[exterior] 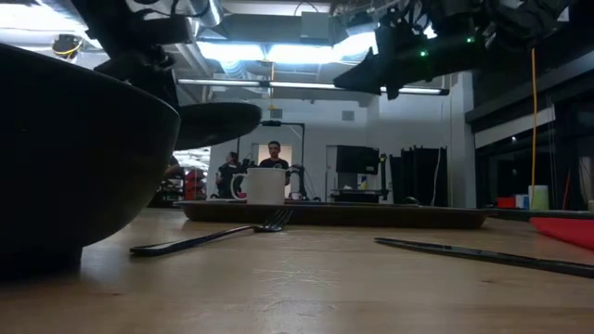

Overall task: Set up tray
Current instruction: Put the black plate to the bottom of the white mug on the brown serving tray

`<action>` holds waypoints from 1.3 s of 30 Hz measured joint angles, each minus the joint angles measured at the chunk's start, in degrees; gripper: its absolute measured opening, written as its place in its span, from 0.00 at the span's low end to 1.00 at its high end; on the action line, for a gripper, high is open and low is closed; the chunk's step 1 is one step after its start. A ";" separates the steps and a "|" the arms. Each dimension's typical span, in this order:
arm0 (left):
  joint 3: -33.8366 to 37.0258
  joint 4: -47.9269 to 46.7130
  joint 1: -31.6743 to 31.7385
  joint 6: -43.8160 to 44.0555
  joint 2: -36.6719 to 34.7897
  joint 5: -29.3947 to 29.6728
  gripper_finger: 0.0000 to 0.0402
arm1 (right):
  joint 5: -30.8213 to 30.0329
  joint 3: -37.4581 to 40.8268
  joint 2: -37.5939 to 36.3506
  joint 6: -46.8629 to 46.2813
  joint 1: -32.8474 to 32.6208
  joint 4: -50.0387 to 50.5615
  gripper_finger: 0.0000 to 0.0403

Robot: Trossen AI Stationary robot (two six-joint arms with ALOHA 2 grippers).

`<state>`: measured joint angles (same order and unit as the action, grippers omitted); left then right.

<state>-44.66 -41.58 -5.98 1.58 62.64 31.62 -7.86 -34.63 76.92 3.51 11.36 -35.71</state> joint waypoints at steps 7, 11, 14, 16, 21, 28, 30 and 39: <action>0.00 5.01 -7.38 -1.78 3.27 -0.77 0.01 | -7.57 0.00 -0.86 0.01 -1.14 1.81 0.07; 0.00 9.70 -9.83 -5.67 6.17 -5.48 0.01 | -8.00 0.00 -0.84 -0.02 -1.21 1.49 0.07; 0.00 13.48 -10.16 -10.29 8.40 -9.29 0.01 | -8.00 0.00 -0.84 -0.02 -1.23 1.38 0.07; -0.28 14.44 -9.70 -12.17 9.37 -10.73 0.01 | -8.00 0.00 -0.84 -0.18 -1.23 1.36 0.07; -2.30 14.50 -7.69 -14.04 10.61 -13.81 0.01 | -7.72 0.00 -0.84 -0.08 -1.52 1.36 0.07; -3.15 14.54 -4.51 -14.82 14.21 -20.79 0.01 | -7.52 0.00 -0.84 1.11 -1.87 1.31 0.07; -3.16 14.63 -4.02 -15.39 15.52 -20.67 0.01 | -7.52 0.00 -0.84 1.11 -1.89 1.31 0.07; -3.17 14.91 -1.66 -17.38 18.35 -20.82 0.01 | -7.54 0.02 -0.84 1.14 -1.87 1.31 0.07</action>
<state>-47.83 -26.67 -7.65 -15.80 80.99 10.79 -15.39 -34.61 76.07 4.65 9.50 -34.39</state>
